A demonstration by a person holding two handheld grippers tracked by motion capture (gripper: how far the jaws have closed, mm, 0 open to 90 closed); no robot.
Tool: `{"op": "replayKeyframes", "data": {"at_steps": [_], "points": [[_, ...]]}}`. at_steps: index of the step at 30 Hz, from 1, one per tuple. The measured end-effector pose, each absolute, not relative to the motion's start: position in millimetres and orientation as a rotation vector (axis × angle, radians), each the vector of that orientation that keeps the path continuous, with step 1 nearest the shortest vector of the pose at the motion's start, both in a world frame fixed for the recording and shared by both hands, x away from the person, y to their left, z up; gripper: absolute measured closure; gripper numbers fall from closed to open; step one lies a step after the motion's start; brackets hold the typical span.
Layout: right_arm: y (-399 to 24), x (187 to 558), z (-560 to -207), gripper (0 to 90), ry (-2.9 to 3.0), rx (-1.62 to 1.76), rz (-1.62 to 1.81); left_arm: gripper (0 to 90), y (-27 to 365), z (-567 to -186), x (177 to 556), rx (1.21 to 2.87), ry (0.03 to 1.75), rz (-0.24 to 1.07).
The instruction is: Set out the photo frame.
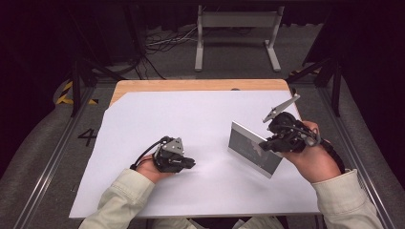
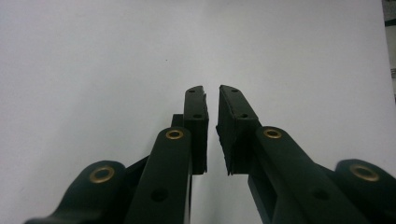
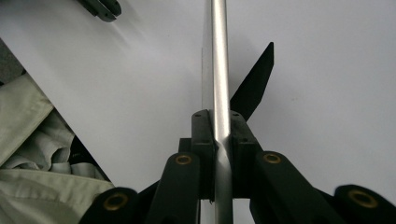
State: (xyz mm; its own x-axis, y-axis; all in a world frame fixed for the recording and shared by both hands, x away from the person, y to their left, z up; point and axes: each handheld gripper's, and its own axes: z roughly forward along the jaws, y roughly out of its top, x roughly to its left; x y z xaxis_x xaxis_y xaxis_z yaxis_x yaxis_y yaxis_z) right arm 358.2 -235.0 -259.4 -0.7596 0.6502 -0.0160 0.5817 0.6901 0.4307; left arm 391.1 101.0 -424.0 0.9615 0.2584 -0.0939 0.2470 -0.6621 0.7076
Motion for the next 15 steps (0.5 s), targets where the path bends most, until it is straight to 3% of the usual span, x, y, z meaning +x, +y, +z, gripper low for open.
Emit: {"op": "replayKeyframes", "data": {"at_steps": [15], "points": [[-214,380,-246,83.9,2.864,0.705,0.658,81.7,118,-425,385,2.315,0.417,0.040]]}}
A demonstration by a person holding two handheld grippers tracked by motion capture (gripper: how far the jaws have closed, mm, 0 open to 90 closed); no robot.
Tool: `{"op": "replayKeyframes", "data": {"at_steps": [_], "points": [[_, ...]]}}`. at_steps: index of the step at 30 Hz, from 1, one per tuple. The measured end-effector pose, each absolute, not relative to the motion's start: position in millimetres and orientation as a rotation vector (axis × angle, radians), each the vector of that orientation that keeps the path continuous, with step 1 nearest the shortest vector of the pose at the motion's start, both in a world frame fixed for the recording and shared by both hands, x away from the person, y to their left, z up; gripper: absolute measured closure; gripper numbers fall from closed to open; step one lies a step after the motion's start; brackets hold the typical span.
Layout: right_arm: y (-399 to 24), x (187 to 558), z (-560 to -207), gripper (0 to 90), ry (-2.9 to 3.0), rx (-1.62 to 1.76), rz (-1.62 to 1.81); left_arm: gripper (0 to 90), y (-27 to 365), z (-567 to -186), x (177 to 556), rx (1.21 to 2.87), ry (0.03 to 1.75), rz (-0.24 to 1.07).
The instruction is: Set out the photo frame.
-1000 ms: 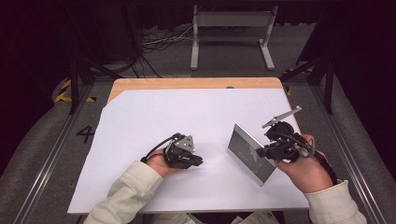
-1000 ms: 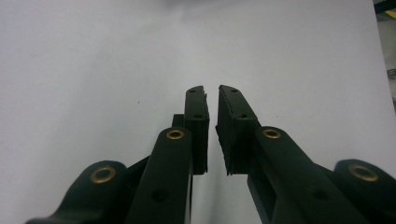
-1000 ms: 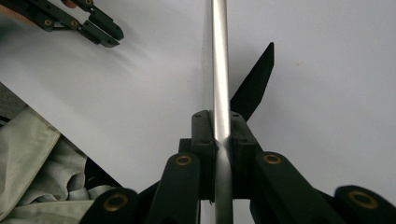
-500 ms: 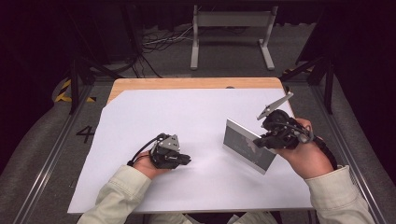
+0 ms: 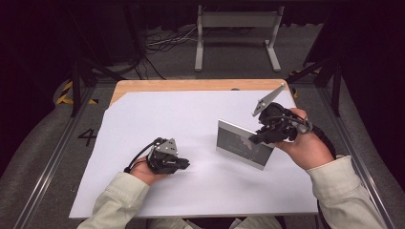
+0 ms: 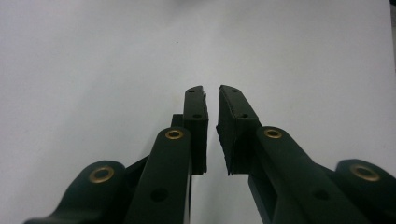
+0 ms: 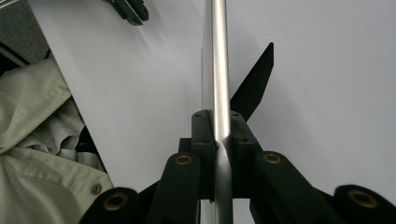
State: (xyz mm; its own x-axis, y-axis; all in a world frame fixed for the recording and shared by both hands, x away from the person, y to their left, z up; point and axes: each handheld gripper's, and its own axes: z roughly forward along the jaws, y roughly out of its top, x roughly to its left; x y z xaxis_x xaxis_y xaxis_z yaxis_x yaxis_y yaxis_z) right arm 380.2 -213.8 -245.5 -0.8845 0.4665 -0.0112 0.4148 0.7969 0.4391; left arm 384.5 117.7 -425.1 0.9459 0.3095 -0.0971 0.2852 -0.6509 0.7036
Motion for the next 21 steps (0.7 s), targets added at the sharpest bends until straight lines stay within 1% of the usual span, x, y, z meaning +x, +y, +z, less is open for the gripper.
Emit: {"op": "replayKeyframes", "data": {"at_steps": [10,21], "points": [[-193,391,-234,83.9,2.920,0.516,0.661,81.7,132,-426,379,2.301,0.462,0.057],[-174,406,-236,83.9,3.005,0.261,0.641,81.7,142,-425,376,2.278,0.495,0.057]]}}
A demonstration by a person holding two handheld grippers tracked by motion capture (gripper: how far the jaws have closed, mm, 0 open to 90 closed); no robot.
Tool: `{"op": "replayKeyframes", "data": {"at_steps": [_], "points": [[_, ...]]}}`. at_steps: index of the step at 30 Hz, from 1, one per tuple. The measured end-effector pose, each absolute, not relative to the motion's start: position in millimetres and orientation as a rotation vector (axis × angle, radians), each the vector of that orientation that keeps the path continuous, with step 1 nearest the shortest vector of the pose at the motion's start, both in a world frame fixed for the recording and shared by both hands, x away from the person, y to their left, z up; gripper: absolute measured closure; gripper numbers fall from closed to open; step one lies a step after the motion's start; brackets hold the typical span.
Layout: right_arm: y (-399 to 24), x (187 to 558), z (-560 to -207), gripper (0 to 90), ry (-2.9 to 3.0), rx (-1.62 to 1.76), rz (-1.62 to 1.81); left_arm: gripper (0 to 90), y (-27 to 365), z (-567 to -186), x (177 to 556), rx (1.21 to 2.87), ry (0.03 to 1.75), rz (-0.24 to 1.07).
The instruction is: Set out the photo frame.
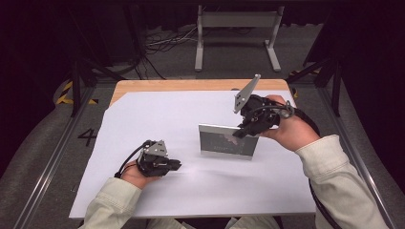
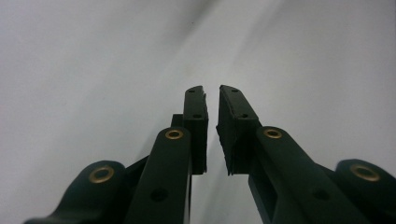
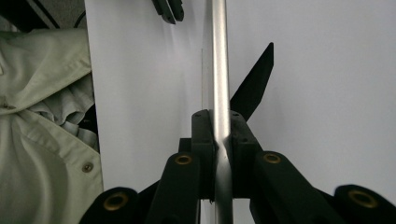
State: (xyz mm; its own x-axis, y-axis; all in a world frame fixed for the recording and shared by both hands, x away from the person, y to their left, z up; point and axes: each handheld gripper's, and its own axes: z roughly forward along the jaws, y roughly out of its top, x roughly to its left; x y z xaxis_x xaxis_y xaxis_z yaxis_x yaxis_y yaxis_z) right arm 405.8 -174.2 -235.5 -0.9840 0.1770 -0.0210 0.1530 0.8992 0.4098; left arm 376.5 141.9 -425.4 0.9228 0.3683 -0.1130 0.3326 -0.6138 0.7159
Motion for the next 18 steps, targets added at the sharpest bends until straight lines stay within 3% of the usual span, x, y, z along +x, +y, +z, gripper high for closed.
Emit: {"op": "replayKeyframes", "data": {"at_steps": [18], "points": [[-171,430,-262,83.9,3.085,0.036,0.655,81.6,137,-426,380,2.283,0.473,0.049]]}}
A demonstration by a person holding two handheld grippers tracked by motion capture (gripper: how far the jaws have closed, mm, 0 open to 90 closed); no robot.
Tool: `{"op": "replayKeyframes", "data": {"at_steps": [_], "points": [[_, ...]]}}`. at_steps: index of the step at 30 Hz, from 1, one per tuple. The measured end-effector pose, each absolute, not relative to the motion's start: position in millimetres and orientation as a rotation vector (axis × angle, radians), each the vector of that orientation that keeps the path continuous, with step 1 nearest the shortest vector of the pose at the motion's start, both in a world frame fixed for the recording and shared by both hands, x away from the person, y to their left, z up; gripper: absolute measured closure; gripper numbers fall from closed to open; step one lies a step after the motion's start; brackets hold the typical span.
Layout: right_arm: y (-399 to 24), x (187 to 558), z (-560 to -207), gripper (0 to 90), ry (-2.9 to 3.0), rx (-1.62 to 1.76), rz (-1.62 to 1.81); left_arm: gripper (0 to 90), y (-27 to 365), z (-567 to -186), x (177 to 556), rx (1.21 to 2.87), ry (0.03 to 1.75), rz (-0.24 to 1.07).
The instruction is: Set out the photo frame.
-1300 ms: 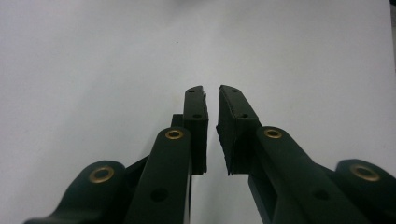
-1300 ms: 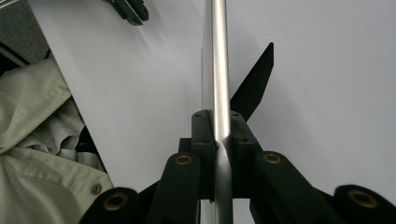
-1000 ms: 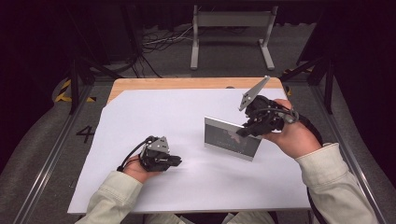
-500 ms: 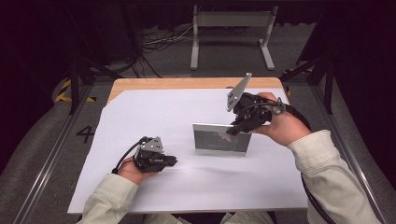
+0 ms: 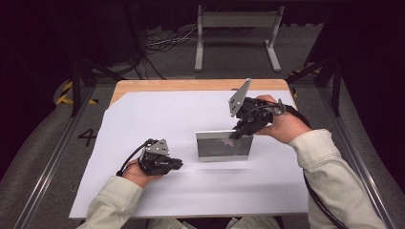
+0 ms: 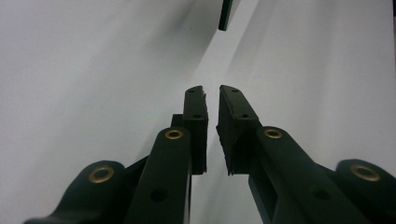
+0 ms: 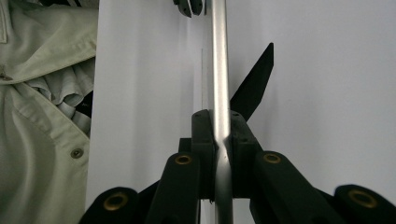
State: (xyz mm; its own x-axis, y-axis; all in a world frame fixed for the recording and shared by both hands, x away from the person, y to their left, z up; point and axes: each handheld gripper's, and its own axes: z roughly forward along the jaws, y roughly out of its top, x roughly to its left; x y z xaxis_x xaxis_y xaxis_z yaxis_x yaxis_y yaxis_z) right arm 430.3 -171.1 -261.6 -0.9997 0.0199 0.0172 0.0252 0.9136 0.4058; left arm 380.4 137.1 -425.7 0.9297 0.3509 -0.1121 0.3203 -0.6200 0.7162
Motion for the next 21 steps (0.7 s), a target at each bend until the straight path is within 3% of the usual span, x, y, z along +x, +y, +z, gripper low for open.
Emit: {"op": "replayKeyframes", "data": {"at_steps": [21], "points": [[-177,448,-294,83.8,-2.967,-0.087,-0.633,81.5,136,-427,381,2.286,0.474,0.041]]}}
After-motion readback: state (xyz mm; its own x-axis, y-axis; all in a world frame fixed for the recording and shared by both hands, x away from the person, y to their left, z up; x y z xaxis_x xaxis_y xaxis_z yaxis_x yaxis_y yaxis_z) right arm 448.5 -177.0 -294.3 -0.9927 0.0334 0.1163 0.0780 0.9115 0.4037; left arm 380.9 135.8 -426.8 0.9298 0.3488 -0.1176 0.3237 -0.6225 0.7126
